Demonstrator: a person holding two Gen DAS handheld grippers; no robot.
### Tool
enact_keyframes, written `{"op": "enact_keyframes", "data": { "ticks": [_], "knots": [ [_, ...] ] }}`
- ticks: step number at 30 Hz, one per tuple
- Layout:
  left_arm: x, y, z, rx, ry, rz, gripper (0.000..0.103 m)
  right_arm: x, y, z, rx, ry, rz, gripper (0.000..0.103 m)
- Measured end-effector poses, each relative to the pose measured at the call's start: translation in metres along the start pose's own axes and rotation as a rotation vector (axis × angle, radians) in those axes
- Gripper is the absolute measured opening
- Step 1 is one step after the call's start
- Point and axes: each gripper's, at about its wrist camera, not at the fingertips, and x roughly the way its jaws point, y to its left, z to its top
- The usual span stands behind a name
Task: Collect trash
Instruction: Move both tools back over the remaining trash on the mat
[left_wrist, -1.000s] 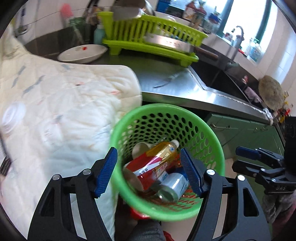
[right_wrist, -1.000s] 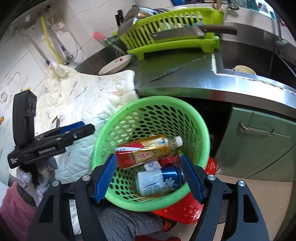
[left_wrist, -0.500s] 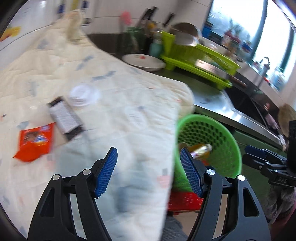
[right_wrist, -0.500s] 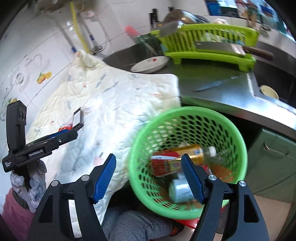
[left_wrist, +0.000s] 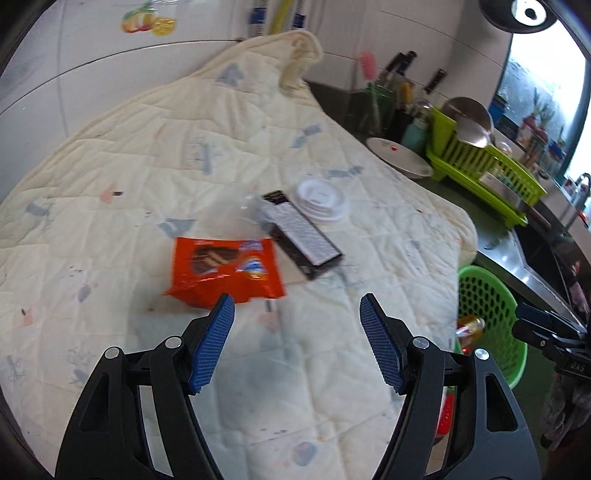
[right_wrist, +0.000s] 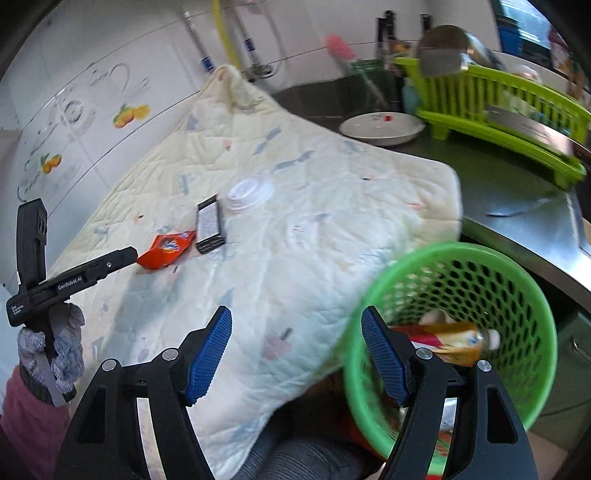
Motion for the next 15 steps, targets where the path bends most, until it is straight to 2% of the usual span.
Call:
{"op": "enact_keyframes", "data": {
  "ticks": [15],
  "knots": [
    [-0.006,0.071,-0.006,-0.098,0.006,0.087,0.07,0.078,0.087,0.042,-0.169,0.061,0.115,0.07]
  ]
}}
